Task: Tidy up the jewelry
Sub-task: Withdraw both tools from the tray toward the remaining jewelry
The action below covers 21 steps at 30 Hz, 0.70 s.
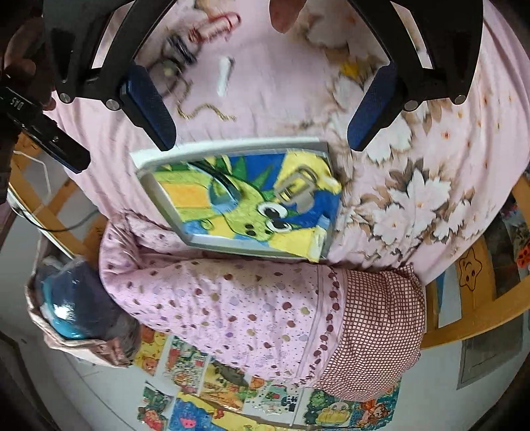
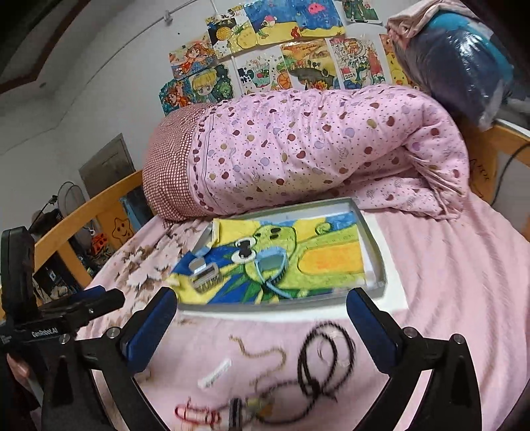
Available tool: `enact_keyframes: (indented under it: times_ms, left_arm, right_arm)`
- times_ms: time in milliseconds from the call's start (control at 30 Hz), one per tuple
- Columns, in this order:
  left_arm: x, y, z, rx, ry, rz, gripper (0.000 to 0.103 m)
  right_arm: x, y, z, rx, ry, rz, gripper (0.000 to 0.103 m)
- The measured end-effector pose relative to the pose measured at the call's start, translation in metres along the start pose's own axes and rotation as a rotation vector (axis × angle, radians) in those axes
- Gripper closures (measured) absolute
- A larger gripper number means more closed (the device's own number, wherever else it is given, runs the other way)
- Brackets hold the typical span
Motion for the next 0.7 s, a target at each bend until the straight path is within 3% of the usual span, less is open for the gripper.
enact_keyframes:
  times_ms: [267, 400, 600, 700]
  left_arm:
    - [-0.012, -0.002, -0.061, 0.057, 0.116, -0.004, 0.002]
    - [-0.017, 0.003, -0.087, 0.079, 0.131, 0.004, 0.002]
    - [-0.018, -0.004, -0.120, 0.197, 0.136, -0.011, 0.002]
    - [-0.010, -0.008, -0.136, 0.268, 0.177, 0.004, 0.002]
  right_arm:
    - [-0.034, 0.002, -0.053, -0.015, 0.079, -0.027, 0.000]
    - [-0.042, -0.001, -0.083, -0.011, 0.150, -0.041, 0.000]
    - [-0.046, 0.001, -0.119, 0.005, 0.223, -0.015, 0.000]
    - [-0.043, 0.004, -0.126, 0.023, 0.240, 0.027, 0.000]
Point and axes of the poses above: each gripper's, at about its wrist camera, not at the fingertips, and x roughly the way its jaws point, y to its left, z to its top, the point moved 3 cm from there along x, roughly the way its jaws point, and after that the axes turned 11 degrees about -x, right-handed, at the moved point
